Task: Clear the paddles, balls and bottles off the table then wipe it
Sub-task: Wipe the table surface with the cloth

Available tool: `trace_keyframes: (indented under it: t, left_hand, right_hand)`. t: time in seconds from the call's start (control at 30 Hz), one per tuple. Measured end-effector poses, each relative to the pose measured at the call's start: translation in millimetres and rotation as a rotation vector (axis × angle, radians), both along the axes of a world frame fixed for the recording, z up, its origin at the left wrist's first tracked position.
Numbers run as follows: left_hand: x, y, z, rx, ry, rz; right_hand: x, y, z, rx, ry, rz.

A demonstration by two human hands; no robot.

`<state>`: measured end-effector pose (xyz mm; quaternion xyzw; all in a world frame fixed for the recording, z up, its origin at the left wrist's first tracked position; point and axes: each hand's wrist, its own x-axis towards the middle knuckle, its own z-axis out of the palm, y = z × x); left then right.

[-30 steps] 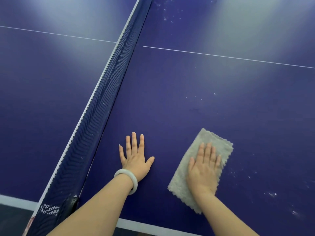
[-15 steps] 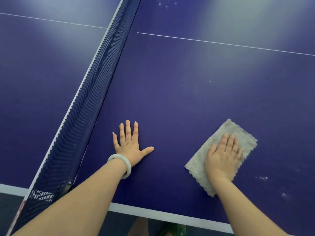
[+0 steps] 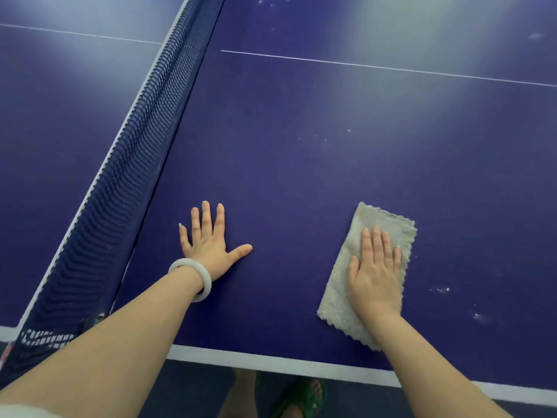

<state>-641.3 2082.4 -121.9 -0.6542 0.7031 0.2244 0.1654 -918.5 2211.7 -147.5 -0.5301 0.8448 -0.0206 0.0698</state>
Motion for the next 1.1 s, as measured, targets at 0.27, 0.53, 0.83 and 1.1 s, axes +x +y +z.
trace_keyframes:
  t: [0.27, 0.53, 0.83, 1.1]
  left_hand:
    - [-51, 20, 23, -0.1, -0.012, -0.123]
    - [-88, 60, 3, -0.058, 0.035, -0.149]
    - [-91, 58, 2, 0.027, -0.064, -0.165]
    - [-94, 58, 4, 0.036, -0.086, -0.165]
  right_hand:
    - [54, -19, -3, -0.104, -0.065, 0.053]
    - [29, 71, 3, -0.032, -0.052, 0.398]
    - [-23, 22, 5, -0.067, -0.051, -0.107]
    - [-71, 82, 4, -0.039, -0.027, 0.483]
